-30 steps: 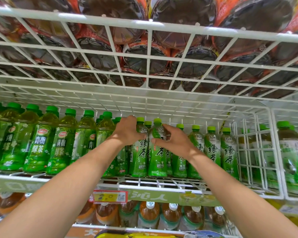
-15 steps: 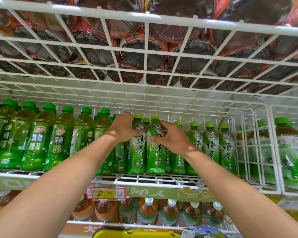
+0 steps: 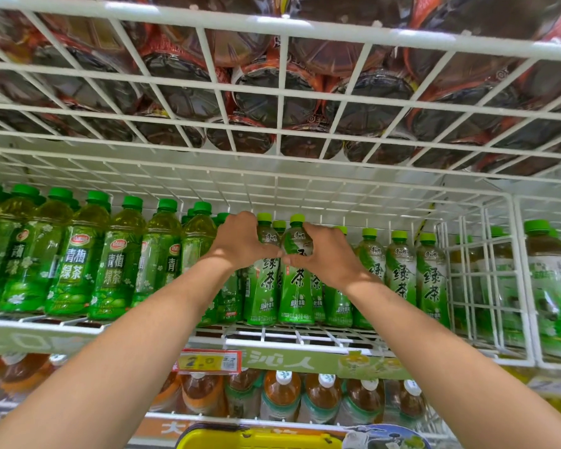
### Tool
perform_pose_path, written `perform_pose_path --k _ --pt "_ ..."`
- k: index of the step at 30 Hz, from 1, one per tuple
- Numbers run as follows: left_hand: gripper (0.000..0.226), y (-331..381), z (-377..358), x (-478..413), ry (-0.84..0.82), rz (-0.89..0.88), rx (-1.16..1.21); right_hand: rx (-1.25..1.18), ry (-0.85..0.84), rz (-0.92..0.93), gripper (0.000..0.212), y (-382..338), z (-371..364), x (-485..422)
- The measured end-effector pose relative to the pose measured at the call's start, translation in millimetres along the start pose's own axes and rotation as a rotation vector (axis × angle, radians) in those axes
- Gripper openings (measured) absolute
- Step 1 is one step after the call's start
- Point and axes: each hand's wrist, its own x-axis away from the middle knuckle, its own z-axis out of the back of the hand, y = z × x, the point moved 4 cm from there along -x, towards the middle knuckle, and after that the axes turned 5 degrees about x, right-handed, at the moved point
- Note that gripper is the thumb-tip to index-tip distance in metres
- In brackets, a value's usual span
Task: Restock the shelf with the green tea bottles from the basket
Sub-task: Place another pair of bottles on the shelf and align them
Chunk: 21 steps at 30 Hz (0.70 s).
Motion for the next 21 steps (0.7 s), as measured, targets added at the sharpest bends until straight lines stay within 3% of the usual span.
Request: perform_pose_path --k 6,10,12,16,21 --pt "0.056 -0.4 5.5 -2.5 -0.035 0.061 0.042 -0.101 -0.092 0.025 0.083 6.9 0.2 3.8" --pt "0.067 2.2 9.2 -8.9 -0.096 0.027 -0.086 -0.071 -0.123 0.028 0.068 12.2 -1.1 -0.4" --pt "0.062 4.4 10.5 -10.7 -0.132 0.013 -0.137 -0.048 -0.128 0.027 0.06 10.9 -2.7 -1.6" --pt "0.049 3.2 13.2 -9.8 -0.166 -0.012 -0.156 0.009 -0.106 0.033 0.073 6.0 -4.1 0.4" --pt "0.038 9.9 10.5 2.7 -0.17 -0.005 -0.144 0.115 -0.135 0.017 0.058 0.4 0.9 2.7"
